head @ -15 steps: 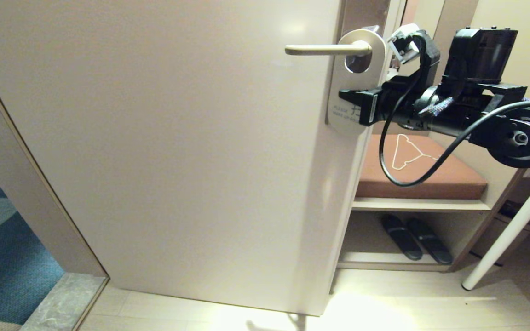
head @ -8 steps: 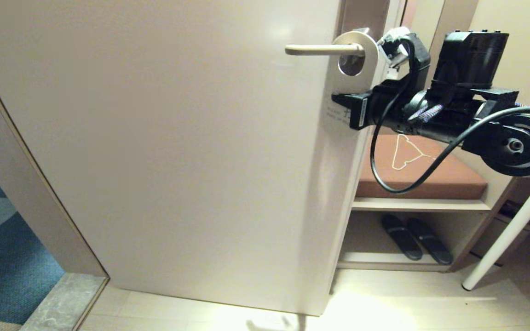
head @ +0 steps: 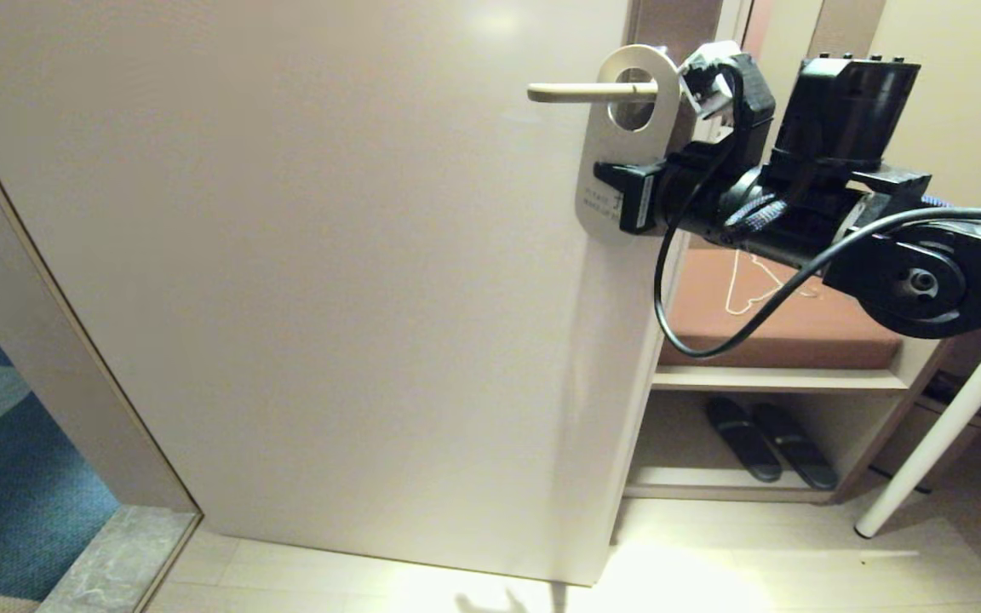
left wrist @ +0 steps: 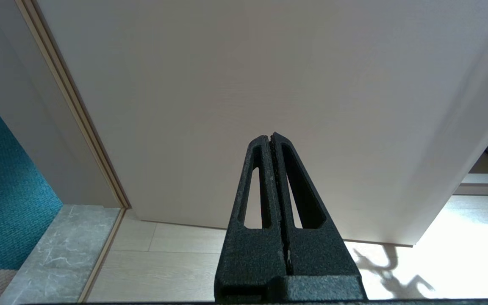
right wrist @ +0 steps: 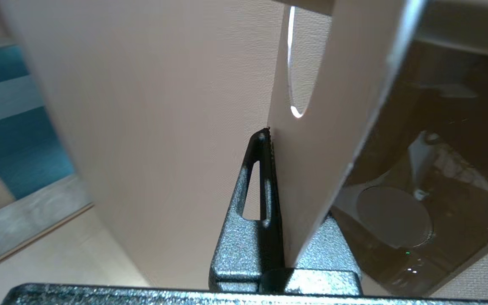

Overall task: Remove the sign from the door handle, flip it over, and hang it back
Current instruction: Take down the sign

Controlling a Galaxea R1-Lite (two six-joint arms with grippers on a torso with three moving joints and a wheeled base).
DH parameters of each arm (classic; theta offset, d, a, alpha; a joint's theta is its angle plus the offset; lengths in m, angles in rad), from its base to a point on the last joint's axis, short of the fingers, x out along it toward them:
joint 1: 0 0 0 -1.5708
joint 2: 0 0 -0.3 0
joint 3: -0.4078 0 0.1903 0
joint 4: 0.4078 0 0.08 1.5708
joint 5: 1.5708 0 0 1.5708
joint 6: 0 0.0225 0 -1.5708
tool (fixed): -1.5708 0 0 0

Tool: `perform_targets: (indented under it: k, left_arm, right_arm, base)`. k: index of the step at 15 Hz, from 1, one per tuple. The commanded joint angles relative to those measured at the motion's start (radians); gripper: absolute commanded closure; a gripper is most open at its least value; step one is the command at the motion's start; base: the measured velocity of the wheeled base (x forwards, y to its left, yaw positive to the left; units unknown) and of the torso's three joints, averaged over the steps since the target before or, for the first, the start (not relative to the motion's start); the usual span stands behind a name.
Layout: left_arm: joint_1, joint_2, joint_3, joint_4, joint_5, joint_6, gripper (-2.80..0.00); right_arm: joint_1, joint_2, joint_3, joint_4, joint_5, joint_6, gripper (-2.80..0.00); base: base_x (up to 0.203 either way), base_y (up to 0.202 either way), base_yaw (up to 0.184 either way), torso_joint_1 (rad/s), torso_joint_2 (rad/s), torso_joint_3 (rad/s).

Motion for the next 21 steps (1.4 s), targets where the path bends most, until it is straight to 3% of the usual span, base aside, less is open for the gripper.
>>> perform_targets:
  k: [1,4,9,11,16,21]
  left_arm:
    - [0.000,0.001,0.000,0.000,0.000,0.000,0.00]
    - [0.000,0.001,0.000,0.000,0.001,0.000,0.00]
    - [0.000,0.001,0.000,0.000,0.001,0.000,0.00]
    - [0.000,0.001,-0.001,0.000,0.002,0.000,0.00]
    - [0.000,0.001,0.000,0.000,0.002,0.000,0.00]
    - [0.000,0.001,0.000,0.000,0.000,0.000,0.00]
  right_arm:
    - [0.011,0.020,-0.004,-0.012,-0.002,0.001,0.00]
    - [0.037,0.018,-0.005,0.004,-0.012,0.064,0.00]
    - [0.113,0.028,-0.152,0.229,-0.107,0.153,0.00]
    - [0.135,0.039,-0.157,0.232,-0.132,0.166,0.00]
    - [0.197,0.083,-0.259,0.269,-0.245,0.293,0.00]
    - [0.239,0.134,-0.312,0.261,-0.332,0.332,0.00]
  base:
    - [0.000,0.000,0.000,0.000,0.00,0.000]
    - [0.000,0.000,0.000,0.000,0.00,0.000]
    - [0.000,0.000,0.000,0.000,0.00,0.000]
    - [0.000,0.000,0.000,0.000,0.00,0.000]
    - [0.000,0.000,0.000,0.000,0.00,0.000]
    - [0.000,0.000,0.000,0.000,0.00,0.000]
